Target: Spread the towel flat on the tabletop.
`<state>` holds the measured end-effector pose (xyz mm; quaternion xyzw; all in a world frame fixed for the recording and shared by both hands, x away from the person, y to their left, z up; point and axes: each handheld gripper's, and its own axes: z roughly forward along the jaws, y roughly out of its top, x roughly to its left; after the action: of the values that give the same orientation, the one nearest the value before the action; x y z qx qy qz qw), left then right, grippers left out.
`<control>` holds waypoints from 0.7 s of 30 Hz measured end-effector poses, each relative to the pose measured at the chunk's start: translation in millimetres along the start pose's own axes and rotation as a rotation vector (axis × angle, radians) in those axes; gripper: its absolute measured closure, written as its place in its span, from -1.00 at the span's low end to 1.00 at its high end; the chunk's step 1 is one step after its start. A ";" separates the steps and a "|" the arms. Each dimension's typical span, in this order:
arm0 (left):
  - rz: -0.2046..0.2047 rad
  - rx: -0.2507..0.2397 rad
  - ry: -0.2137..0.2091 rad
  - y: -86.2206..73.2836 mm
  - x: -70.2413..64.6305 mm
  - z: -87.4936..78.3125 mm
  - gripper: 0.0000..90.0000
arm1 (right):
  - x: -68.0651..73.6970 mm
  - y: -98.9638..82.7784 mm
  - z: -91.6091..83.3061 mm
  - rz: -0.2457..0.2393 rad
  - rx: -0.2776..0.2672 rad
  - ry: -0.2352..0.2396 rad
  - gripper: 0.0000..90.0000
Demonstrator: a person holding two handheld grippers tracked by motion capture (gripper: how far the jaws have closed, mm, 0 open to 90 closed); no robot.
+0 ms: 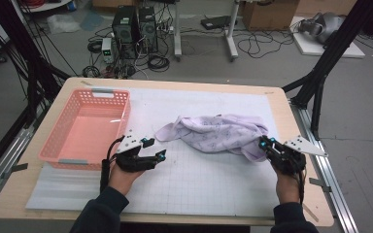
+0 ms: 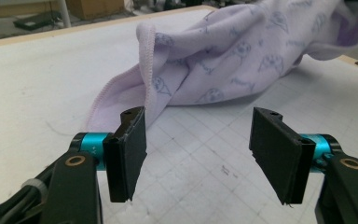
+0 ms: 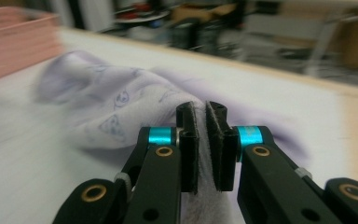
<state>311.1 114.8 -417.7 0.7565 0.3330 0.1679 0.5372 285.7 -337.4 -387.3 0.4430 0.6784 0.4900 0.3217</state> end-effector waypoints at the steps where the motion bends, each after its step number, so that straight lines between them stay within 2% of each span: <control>1: 0.005 0.012 -0.001 2.6 -0.1 4.3 -0.21 | -3.7 0.2 3.5 0.012 -0.001 -0.030 0.86; 3: 0.012 0.032 0.006 7.0 -0.5 15.3 -0.25 | -11.1 -0.6 14.1 0.027 0.040 -0.056 0.85; 5: 0.026 0.071 0.011 10.4 0.4 28.3 -0.29 | -15.2 -3.0 22.8 0.029 0.074 -0.065 0.83; 7: 0.054 0.103 0.038 13.5 2.0 41.5 -0.33 | -16.9 -4.6 26.6 0.035 0.095 -0.061 0.79; 10: 0.069 0.163 0.071 16.5 4.3 62.0 -0.38 | -15.4 -4.7 21.8 0.041 0.087 -0.043 0.66; 13: 0.082 0.224 0.075 16.8 6.2 79.4 -0.35 | -11.8 -4.1 13.2 0.033 0.079 -0.009 0.46; 15: 0.072 0.256 0.077 17.3 8.5 87.4 -0.13 | -8.0 -4.2 5.5 0.039 0.058 0.037 0.33; 17: 0.084 0.289 0.070 16.8 10.1 92.2 0.20 | -5.2 -3.8 -2.6 0.022 0.035 0.053 0.27; 18: 0.102 0.301 0.054 15.3 10.0 93.0 0.51 | -4.9 -3.4 -4.4 0.009 0.036 0.041 0.21; 19: 0.123 0.324 0.055 13.9 9.7 93.5 0.84 | -5.5 -3.0 -4.8 -0.001 0.053 0.027 0.18; 20: 0.119 0.335 0.054 13.7 10.3 92.8 0.92 | -6.2 -3.0 -3.8 -0.002 0.074 0.016 0.14; 21: 0.106 0.325 0.051 15.1 11.3 89.9 0.94 | -7.7 -3.8 -1.5 -0.009 0.090 0.006 0.10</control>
<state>379.2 56.5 -437.8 0.8453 0.3293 0.1591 0.3894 286.4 -345.4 -390.4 0.4525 0.7026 0.4588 0.3018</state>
